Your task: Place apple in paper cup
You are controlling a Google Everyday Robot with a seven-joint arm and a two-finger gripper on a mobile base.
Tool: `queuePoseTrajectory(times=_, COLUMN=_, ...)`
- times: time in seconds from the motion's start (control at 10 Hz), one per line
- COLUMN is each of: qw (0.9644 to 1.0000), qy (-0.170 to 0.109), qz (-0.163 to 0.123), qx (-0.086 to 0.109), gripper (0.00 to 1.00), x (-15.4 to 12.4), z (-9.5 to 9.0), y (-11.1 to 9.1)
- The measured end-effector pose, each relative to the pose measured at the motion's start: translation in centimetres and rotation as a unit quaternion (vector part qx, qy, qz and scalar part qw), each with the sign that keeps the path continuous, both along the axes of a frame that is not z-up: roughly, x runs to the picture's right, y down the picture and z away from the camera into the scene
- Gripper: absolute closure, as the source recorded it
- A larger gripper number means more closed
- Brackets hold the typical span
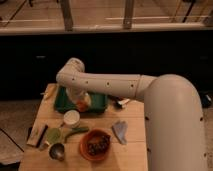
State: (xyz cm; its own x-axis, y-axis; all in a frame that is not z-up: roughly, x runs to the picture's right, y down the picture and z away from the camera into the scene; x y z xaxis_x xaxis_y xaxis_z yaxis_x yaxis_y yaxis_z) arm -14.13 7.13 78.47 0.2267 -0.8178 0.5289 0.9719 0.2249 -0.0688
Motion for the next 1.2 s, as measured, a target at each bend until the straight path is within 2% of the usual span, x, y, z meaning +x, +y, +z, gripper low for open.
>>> queuePoseTrajectory(times=0.3, qw=0.9996, qy=-0.027, qz=-0.008, qx=-0.009, gripper=1.0, x=-1.4, z=-1.1, y=-0.1)
queuePoseTrajectory(times=0.5, qw=0.9985, qy=-0.045, qz=-0.023, qx=-0.022, gripper=1.0, x=-3.1, z=-2.1, y=0.2)
queuePoseTrajectory(times=0.8, qw=0.9956, qy=-0.069, qz=-0.045, qx=-0.044, gripper=1.0, x=-5.1, z=-3.8, y=1.0)
queuePoseTrajectory(times=1.2, qw=0.992, qy=-0.089, qz=-0.062, qx=-0.065, gripper=1.0, x=-5.8, z=-5.2, y=1.9)
